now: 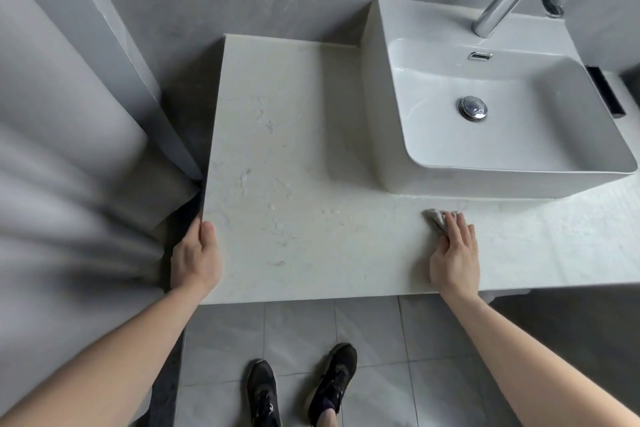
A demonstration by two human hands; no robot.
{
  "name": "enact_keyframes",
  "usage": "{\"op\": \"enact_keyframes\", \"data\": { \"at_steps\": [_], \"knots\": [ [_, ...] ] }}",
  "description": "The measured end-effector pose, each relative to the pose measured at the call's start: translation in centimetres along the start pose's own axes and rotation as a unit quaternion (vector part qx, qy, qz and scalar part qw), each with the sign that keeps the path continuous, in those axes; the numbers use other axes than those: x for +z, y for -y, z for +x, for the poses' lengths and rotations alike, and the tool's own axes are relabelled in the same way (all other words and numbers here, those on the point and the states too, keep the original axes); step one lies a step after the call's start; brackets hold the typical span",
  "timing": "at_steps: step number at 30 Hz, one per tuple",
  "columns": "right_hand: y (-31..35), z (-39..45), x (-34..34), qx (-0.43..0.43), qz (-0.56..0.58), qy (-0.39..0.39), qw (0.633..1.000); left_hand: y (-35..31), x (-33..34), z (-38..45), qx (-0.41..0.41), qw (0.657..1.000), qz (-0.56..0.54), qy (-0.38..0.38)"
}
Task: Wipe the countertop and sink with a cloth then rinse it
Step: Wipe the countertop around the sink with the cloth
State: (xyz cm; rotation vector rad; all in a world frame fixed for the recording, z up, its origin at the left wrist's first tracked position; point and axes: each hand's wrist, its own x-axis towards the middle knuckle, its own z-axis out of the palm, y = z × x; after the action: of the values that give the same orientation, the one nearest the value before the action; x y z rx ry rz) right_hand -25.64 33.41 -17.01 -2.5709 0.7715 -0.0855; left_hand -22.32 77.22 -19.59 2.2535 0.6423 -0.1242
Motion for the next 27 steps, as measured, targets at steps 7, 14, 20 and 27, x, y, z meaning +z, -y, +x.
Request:
{"op": "enact_keyframes", "data": {
  "at_steps": [7,14,20,27],
  "knots": [
    [9.6,-3.4,5.3,0.002,0.039,0.007,0.999,-0.7,-0.1,-0.4,0.014,0.999,0.028,-0.017],
    [19.6,-8.8,10.1,-0.264,0.061,0.108,0.956,-0.8,-0.1,-0.5,-0.003,0.999,0.050,-0.015],
    [15.4,-6.3,7.0,-0.179,0.181,0.077,0.964,-1.1,-0.3,-0.7,0.003,0.999,0.042,-0.007],
    [5.2,0.9,-0.3,0.048,0.123,-0.070,0.989,-0.9,-0.3,-0.5,0.005,0.999,0.052,-0.012]
  ]
}}
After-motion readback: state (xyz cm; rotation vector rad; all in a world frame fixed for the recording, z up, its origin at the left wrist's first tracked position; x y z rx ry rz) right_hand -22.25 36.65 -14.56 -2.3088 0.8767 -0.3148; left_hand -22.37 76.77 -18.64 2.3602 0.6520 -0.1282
